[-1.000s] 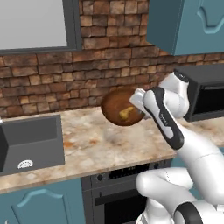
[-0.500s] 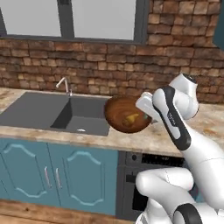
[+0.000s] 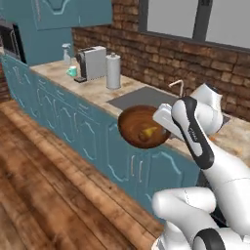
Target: Move the mug from next to the sink to the open cabinet. Then, move the bowl with the pear to the fridge to clear the area for faucet cleaning.
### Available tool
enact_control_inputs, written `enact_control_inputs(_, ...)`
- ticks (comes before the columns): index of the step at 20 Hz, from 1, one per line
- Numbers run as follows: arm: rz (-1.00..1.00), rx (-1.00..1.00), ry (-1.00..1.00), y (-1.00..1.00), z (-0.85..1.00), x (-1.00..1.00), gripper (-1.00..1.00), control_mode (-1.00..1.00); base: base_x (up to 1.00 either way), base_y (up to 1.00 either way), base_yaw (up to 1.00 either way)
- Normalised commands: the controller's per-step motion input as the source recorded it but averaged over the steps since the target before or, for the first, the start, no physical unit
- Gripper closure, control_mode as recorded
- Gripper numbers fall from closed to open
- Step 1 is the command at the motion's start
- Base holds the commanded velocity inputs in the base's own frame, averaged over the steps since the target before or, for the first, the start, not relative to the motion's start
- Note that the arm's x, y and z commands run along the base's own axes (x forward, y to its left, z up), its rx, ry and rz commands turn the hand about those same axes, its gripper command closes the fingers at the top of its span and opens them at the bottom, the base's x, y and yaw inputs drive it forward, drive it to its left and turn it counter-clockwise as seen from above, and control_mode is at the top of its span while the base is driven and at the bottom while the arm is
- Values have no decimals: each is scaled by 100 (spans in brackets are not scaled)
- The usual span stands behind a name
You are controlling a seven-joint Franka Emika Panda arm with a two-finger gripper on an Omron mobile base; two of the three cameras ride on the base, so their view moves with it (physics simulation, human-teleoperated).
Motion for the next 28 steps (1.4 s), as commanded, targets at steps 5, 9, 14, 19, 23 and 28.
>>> enact_control_inputs(5, 0, 0, 0, 0, 0, 0, 100, 100, 0, 11, 98)
enact_control_inputs(9, 0, 0, 0, 0, 0, 0, 100, 100, 0, 9, 99)
enact_control_inputs(14, 0, 0, 0, 0, 0, 0, 100, 100, 0, 9, 99)
enact_control_inputs(19, 0, 0, 0, 0, 0, 0, 100, 100, 0, 8, 100)
enact_control_inputs(23, 0, 0, 0, 0, 0, 0, 100, 100, -1, 16, 98)
enact_control_inputs(28, 0, 0, 0, 0, 0, 0, 100, 100, -6, 29, 94)
